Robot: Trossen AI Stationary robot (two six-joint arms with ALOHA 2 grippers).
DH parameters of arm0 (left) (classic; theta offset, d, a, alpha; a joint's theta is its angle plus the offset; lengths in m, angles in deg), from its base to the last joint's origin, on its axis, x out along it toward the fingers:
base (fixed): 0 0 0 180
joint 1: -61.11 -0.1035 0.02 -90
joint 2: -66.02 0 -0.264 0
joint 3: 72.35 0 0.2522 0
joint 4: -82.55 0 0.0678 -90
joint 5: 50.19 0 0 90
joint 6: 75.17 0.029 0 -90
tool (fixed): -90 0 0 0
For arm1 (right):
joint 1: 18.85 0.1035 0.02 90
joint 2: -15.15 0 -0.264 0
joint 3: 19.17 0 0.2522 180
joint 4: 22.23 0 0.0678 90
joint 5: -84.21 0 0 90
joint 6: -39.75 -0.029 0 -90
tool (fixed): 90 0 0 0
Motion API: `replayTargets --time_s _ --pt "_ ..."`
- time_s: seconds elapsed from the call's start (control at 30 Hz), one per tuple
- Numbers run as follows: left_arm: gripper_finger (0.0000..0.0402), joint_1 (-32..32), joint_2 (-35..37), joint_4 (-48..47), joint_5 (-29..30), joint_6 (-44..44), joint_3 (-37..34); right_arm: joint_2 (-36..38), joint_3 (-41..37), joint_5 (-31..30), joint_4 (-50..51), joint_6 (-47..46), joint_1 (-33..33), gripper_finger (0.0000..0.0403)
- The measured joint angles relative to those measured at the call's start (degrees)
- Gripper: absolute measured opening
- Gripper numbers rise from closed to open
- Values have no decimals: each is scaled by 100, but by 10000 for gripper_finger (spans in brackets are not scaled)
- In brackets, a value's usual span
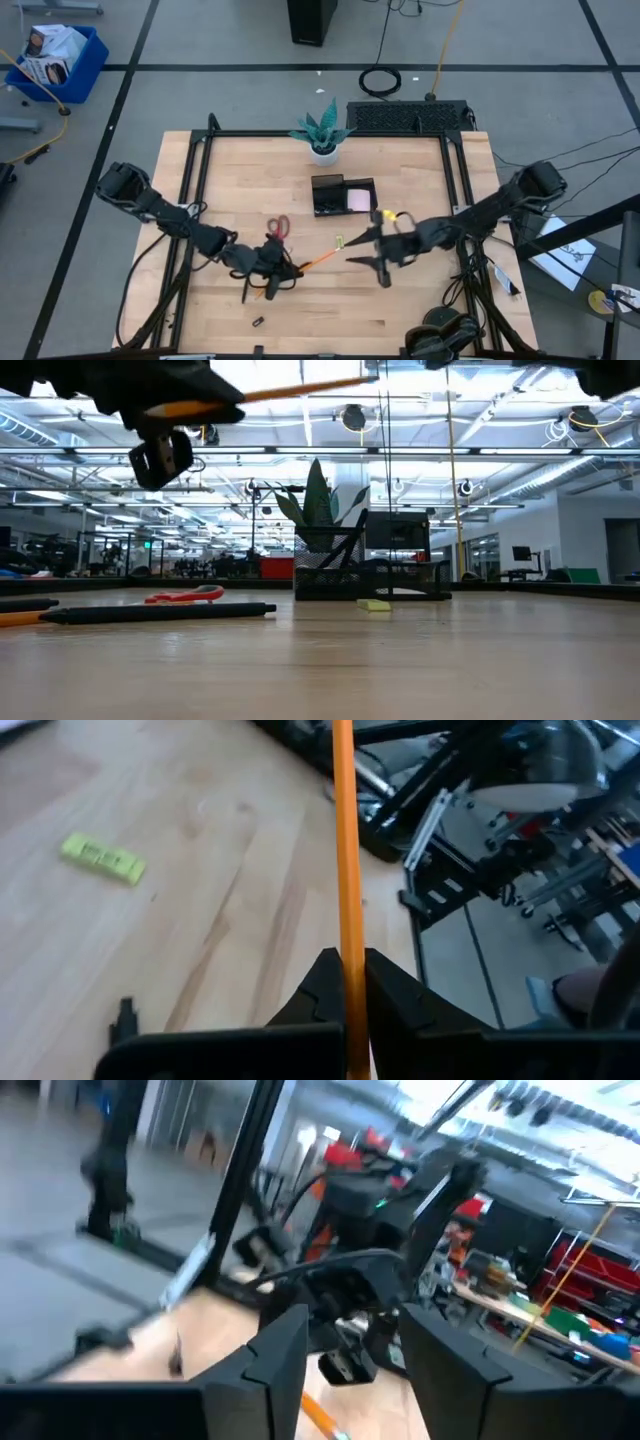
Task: Pick and place office supplies into organizer
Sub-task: Put the orange pencil into the black desk organizer
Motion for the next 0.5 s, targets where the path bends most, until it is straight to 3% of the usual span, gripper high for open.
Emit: replayTargets --time_s 0.27,0.4,0.5 --pt "31 62 0 583 334 873 0 144 -1552 23 -2512 -1178 -437 159" --pt "11 -40 0 753 440 1065 0 -62 -1929 44 -2724 -2092 -765 162" --pt "10 -135 0 772 454 1063 0 -312 -1925 554 -2754 -2798 -986 169"
